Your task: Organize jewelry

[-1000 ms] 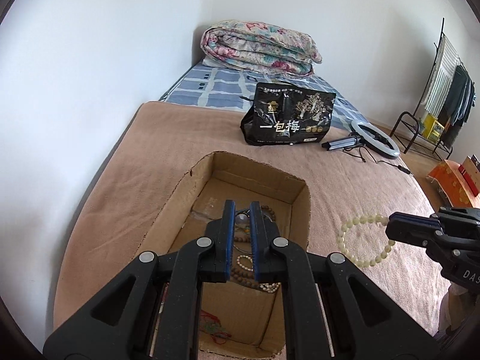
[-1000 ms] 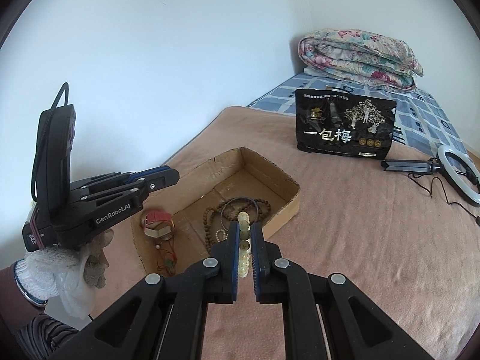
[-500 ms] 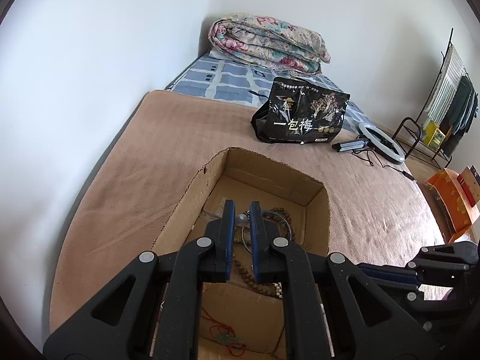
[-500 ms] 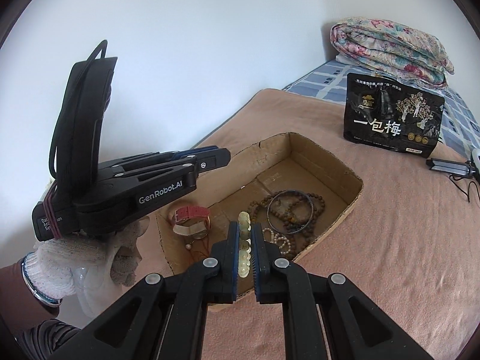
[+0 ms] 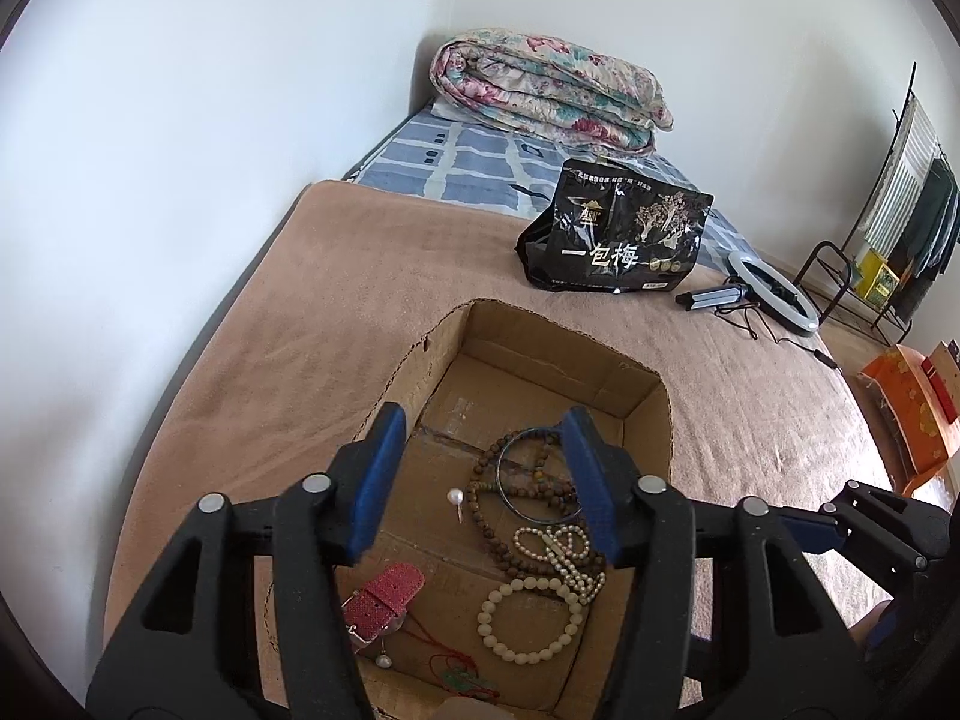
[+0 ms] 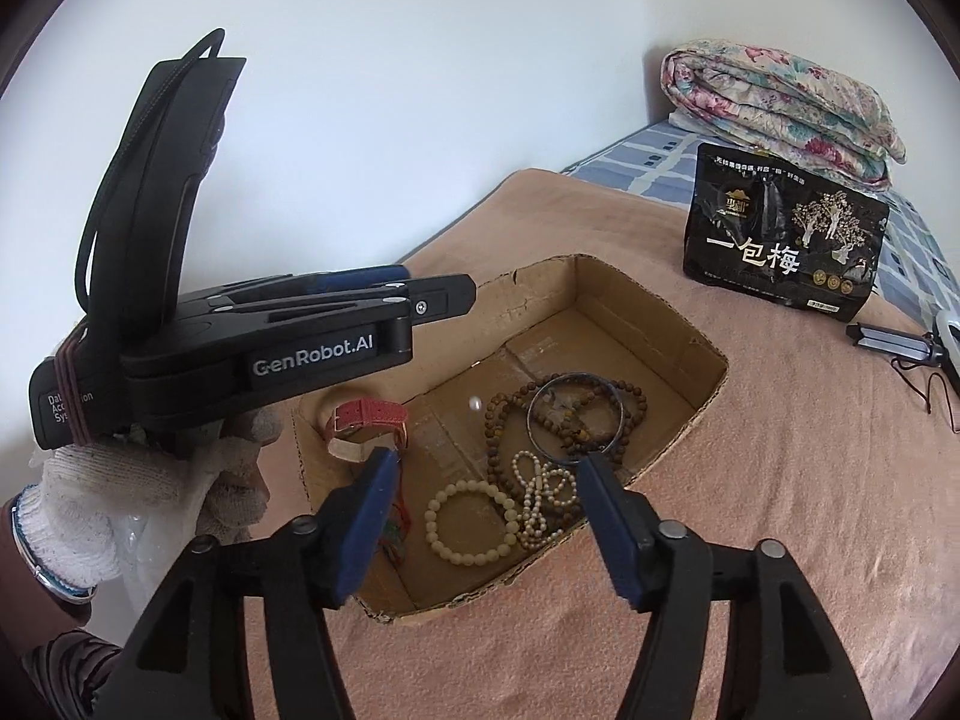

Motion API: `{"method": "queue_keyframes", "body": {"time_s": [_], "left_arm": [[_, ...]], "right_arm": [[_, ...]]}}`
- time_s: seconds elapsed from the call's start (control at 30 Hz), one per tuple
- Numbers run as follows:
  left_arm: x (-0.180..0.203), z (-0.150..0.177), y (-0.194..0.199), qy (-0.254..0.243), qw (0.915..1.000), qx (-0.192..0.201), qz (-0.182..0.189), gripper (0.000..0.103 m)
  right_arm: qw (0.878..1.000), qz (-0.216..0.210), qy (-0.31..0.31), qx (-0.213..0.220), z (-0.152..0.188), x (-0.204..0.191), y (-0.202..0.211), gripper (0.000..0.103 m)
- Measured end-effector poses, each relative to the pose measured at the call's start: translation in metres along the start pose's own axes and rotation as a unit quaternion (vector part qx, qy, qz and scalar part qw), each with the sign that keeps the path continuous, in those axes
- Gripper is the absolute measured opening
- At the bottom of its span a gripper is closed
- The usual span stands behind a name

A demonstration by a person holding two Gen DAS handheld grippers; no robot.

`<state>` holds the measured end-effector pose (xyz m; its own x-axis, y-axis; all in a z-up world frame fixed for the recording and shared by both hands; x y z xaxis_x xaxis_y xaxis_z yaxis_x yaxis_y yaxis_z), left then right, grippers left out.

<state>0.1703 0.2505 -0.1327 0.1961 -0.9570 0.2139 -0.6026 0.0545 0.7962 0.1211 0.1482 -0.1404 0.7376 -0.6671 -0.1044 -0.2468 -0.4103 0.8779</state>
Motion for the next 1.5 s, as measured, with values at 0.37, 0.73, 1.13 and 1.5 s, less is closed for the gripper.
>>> {"method": "queue_keyframes", "body": {"time_s": [0.37, 0.73, 1.13, 1.5], "left_arm": [[0.006, -0.001, 0.011, -0.001, 1.0, 0.007, -0.001, 0.057], [0.022, -0.004, 0.047, -0.02, 0.9987, 0.041, -0.024, 0.057], [0.046, 0.003, 0.103, -0.023, 0.9957, 0.078, -0.046, 0.068], [0.069, 0.035, 0.149, -0.028, 0.9928, 0.09, -0.075, 0.092]], "right_arm": [[1.0, 0.023, -0.001, 0.013, 0.003, 0.005, 0.016, 0.085], [0.998, 0.042, -0.003, 0.035, 0.008, 0.009, 0.05, 0.09], [0.993, 0.097, -0.016, 0.072, 0.026, 0.037, 0.107, 0.103], [0.986, 0.124, -0.034, 0.105, 0.049, 0.053, 0.153, 0.103]]}}
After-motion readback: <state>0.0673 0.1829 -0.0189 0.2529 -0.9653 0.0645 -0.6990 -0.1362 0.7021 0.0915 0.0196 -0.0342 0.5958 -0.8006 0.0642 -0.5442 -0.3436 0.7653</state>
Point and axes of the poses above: each gripper's, at about its wrist camera, not at the fingertips, and y roughly against the way its jaws point, x to its right, z to its underside, the point moved 10 cm from there along -y, roughly the way its jaws point, and after that the axes turned 12 degrees about -x, right-handed, at the moved point
